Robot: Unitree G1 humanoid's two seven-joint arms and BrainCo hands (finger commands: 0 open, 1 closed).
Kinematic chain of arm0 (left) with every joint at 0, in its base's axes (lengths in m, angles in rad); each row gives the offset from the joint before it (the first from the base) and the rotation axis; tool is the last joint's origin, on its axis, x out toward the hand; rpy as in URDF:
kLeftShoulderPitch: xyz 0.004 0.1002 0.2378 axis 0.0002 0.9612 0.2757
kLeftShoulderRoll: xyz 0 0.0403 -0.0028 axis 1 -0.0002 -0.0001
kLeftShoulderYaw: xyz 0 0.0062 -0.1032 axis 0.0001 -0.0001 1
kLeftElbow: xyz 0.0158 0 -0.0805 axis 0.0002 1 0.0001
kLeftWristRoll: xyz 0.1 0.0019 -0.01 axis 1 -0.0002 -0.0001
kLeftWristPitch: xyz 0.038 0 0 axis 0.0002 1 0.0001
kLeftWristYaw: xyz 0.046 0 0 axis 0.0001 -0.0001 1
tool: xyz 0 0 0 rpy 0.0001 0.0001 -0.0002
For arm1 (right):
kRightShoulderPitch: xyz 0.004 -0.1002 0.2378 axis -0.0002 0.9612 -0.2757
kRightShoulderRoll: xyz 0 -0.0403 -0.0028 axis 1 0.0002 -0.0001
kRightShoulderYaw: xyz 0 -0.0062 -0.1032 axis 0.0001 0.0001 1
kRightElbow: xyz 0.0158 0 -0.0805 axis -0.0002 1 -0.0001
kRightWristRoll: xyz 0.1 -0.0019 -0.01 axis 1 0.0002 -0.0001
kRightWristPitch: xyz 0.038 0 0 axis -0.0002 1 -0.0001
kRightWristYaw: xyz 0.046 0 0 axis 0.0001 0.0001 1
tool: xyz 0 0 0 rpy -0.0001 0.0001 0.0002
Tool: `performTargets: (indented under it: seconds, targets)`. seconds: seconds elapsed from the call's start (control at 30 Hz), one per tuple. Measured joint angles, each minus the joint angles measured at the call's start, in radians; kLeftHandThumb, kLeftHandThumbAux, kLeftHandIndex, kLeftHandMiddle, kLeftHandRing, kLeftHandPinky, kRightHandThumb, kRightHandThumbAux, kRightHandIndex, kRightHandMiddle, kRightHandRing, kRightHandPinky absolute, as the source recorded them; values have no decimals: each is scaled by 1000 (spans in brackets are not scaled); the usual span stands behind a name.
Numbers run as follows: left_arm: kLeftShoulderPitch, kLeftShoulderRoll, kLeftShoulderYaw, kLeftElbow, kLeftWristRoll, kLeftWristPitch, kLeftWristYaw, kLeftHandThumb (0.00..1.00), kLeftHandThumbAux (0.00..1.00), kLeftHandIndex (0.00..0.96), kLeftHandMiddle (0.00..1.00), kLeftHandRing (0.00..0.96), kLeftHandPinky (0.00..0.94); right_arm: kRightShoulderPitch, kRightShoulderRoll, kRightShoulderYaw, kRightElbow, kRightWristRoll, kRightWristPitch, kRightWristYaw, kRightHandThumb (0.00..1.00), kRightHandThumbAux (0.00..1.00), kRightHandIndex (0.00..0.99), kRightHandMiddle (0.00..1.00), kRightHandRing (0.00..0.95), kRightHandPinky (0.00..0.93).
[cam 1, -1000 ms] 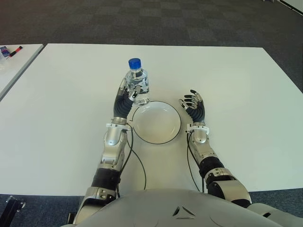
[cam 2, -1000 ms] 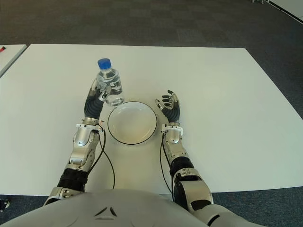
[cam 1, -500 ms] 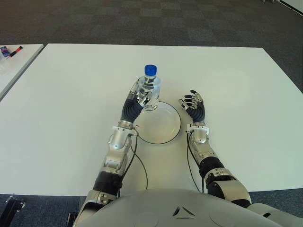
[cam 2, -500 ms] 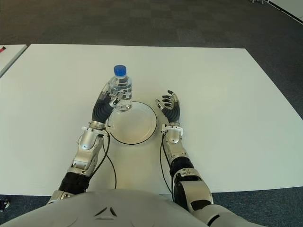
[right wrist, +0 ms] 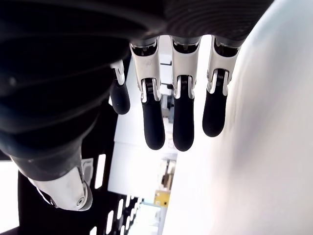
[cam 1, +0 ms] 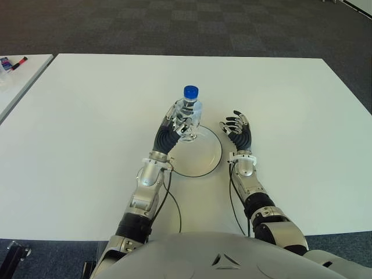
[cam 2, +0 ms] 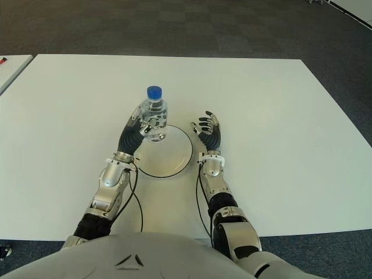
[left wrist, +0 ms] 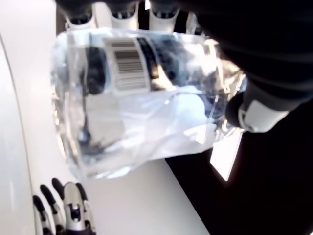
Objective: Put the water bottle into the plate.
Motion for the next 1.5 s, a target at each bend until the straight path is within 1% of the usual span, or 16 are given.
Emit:
performTargets:
  seconds: [0.13,0.23,0.5,0.73,0.9,1.03,1.5]
  targets:
    - [0,1,-12,15,9,29,-9,1000,618,431,458,507,693,0,3,1,0,0,0,2,798,774,171,377,357,334]
    - [0,1,-17,29,15,41,-11,1000,618,435,457,509,685,-1,5,1,0,0,0,2,798,767,172,374,359,344]
    - [-2,1,-34,95,37,40,-15,1000,619,443,454,514,703,-1,6,1,0,-1,0,-5,796,739,173,377,371,367]
    - [-7,6,-39,150,48,40,-15,1000,620,437,454,511,676,0,7,4,0,-2,0,-9,796,739,167,376,370,361]
    - [-33,11,-36,190,58,30,-15,1000,621,431,454,510,671,0,7,6,-1,-3,0,-14,796,743,163,376,368,356]
    - [-55,12,-34,227,72,4,-8,1000,621,433,453,511,676,0,8,8,-1,-6,1,-17,793,745,161,377,369,357]
    - [-137,14,-1,389,95,-126,34,1000,621,436,452,512,694,2,8,20,-1,-11,8,-25,763,752,162,381,384,382]
